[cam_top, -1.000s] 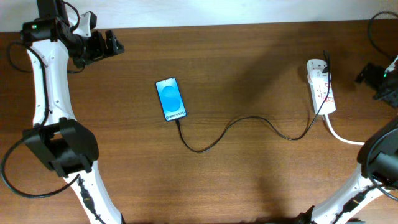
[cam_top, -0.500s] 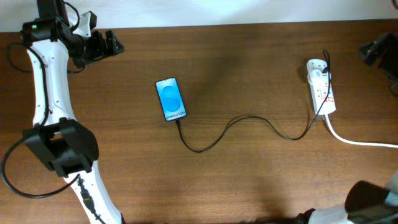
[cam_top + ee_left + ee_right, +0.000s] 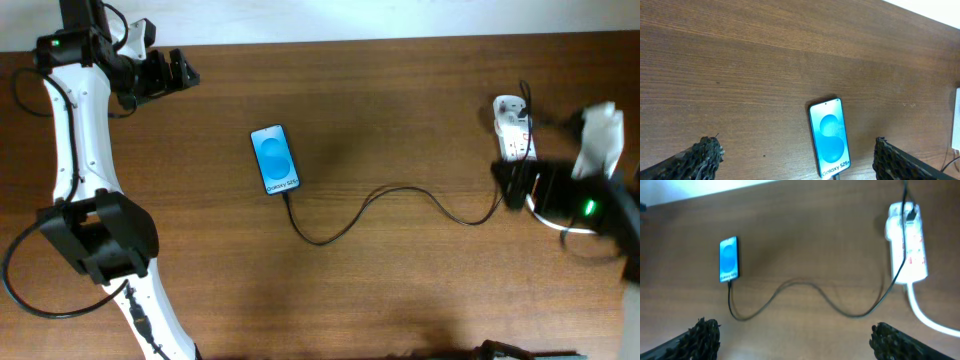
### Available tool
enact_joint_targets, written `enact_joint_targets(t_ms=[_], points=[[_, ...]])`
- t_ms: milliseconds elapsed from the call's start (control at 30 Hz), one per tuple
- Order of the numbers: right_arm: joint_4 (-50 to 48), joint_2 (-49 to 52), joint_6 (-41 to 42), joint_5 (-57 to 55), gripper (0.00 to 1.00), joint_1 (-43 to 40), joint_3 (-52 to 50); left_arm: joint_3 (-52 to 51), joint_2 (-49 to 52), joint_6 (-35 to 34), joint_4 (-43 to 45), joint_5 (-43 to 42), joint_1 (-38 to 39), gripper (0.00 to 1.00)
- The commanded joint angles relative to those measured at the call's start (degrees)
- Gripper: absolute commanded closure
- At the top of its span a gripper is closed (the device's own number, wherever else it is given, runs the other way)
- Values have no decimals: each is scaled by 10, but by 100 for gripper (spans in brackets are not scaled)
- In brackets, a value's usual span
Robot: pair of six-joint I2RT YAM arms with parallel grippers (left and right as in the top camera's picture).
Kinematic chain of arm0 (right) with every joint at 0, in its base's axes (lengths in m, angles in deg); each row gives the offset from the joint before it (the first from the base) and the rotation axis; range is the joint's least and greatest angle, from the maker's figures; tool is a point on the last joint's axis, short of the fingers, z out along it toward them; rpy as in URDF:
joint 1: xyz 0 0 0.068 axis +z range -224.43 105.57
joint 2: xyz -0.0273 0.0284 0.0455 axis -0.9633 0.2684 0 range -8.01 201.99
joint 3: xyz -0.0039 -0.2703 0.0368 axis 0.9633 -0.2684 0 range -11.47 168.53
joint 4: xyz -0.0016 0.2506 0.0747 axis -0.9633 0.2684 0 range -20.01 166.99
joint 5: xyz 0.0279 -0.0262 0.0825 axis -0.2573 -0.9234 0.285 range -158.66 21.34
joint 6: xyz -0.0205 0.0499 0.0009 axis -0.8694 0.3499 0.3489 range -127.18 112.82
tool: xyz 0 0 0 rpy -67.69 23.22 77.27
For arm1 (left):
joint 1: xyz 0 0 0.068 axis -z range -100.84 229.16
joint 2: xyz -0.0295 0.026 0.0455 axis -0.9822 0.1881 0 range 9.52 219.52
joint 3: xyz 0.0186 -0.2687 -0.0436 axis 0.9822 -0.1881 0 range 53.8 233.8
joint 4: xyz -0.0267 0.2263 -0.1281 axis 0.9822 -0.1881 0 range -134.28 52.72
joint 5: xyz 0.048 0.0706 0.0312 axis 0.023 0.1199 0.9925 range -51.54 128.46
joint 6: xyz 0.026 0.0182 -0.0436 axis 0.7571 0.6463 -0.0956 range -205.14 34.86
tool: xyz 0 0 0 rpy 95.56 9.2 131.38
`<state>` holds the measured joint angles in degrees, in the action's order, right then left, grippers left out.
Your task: Plug charger to phone and switch on socket
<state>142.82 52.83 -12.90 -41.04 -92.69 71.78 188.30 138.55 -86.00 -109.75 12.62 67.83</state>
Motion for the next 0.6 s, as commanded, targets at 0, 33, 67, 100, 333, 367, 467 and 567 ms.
enact_joint_targets(t_ms=[0,33,67,100,333,367,467,567], points=[[-2,-67,9,-13,1,4,-111,10,3,7,1,2,-2,0],[1,-79,9,-13,1,4,-132,10,3,7,1,2,-2,0],[7,-90,8,-14,1,4,-156,10,3,7,1,2,-2,1],[19,-96,2,-16,2,4,-175,10,3,7,1,2,-2,1],[-49,-100,-33,-75,2,45,-196,10,3,7,1,2,-2,0],[-59,-104,-33,-78,1,57,-196,10,3,7,1,2,-2,1],[-125,-132,-33,-99,2,100,-205,10,3,7,1,2,-2,1],[-254,-182,-33,-101,2,111,-280,10,3,7,1,2,-2,0]])
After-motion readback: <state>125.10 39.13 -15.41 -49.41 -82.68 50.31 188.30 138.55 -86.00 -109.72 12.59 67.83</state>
